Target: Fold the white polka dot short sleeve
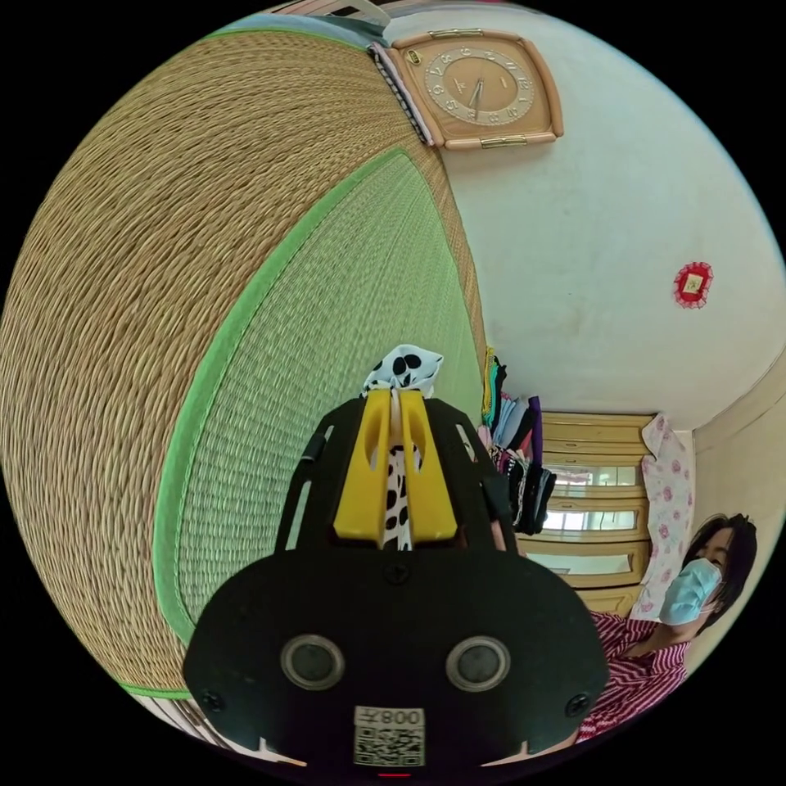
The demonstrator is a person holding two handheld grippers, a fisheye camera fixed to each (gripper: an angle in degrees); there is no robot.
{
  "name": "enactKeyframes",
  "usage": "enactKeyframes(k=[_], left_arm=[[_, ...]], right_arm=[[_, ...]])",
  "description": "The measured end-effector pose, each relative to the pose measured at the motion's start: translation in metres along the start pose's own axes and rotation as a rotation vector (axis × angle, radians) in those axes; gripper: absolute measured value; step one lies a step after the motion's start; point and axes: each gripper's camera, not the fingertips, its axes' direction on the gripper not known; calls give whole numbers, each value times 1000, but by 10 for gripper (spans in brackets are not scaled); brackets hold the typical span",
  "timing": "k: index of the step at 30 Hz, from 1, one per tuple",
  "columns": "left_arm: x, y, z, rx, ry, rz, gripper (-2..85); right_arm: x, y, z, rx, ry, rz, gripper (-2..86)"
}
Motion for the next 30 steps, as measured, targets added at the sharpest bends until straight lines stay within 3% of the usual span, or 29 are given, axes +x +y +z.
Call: enactKeyframes(k=[9,15,19,23,30], left_arm=[[21,32,-27,108,16,-6,50],[57,69,4,-20,-14,123,18],[76,79,37,-130,-119,175,7],[86,74,42,-68,-232,152,6],[101,96,49,-37,-203,211,24]], right_arm=[[-8,1,-12,73,-51,-10,3],[-48,14,8,55,-35,-102,1],[-76,15,53,-26,47,-138,1],[-98,3,85,-64,170,-145,1],[-152,14,124,-23,303,-231,8]])
